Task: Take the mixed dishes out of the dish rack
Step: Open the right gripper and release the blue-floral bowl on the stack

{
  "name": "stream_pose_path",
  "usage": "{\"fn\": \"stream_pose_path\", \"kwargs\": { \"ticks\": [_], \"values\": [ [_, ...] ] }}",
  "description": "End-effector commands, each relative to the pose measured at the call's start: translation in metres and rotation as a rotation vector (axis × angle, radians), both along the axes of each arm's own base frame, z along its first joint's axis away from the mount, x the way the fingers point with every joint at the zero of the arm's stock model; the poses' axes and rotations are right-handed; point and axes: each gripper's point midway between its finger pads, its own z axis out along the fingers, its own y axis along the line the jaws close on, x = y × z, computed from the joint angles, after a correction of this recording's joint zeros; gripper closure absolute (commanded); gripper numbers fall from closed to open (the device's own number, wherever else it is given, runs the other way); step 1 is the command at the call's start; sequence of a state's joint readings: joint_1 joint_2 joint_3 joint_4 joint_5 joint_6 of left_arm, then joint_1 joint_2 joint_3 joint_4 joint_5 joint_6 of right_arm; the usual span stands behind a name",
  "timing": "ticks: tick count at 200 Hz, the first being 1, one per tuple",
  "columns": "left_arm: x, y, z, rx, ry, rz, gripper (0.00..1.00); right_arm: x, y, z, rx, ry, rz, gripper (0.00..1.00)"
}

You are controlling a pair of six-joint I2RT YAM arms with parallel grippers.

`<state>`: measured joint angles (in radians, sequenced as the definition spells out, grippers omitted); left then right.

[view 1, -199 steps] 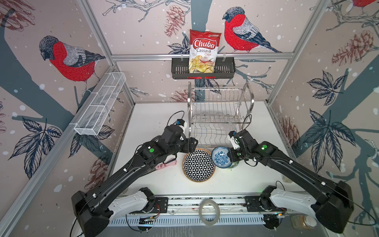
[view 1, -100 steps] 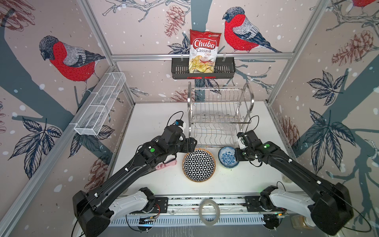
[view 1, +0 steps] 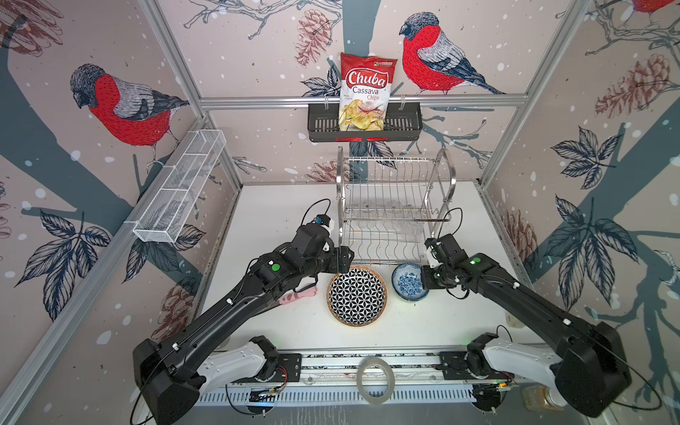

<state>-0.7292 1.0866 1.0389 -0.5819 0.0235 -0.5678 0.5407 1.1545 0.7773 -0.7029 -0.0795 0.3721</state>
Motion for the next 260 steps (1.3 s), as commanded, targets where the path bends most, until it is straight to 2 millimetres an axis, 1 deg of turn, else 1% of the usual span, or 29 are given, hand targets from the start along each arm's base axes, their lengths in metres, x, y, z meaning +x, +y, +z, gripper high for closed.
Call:
{"fn": "stream_pose_path", "kwargs": {
  "ticks": [1, 43, 62, 74, 81, 135, 192, 216, 260],
  "values": [
    [0.003, -0.003, 0.007, -0.009, -0.025, -0.012, 0.15, 0.006, 0.005, 0.002, 0.011, -0.025, -0.01, 0.94],
    [0.004, -0.002, 0.005, -0.005, -0.024, -0.008, 0.15, 0.004, 0.008, -0.004, -0.006, -0.019, 0.002, 0.93],
    [0.004, -0.002, 0.003, -0.003, -0.021, -0.008, 0.15, 0.005, 0.007, -0.005, -0.012, -0.02, -0.002, 0.88],
    [0.004, -0.002, 0.003, -0.004, -0.021, -0.008, 0.15, 0.005, 0.006, -0.005, -0.014, -0.023, -0.006, 0.83],
    [0.004, -0.002, 0.003, -0.004, -0.021, -0.008, 0.15, 0.006, 0.006, -0.003, -0.011, -0.029, -0.009, 0.8],
    [0.004, -0.003, 0.0, 0.003, -0.015, -0.01, 0.15, 0.007, 0.004, 0.001, -0.015, -0.043, -0.021, 0.69],
    [0.005, -0.001, 0.001, 0.005, -0.021, -0.006, 0.14, 0.014, -0.001, 0.017, -0.022, -0.088, -0.04, 0.57],
    [0.005, -0.001, 0.0, 0.008, -0.02, -0.006, 0.14, 0.016, -0.002, 0.02, -0.023, -0.092, -0.042, 0.54],
    [0.005, 0.0, -0.002, 0.013, -0.021, -0.006, 0.14, 0.018, -0.002, 0.024, -0.025, -0.097, -0.047, 0.52]
  ]
}}
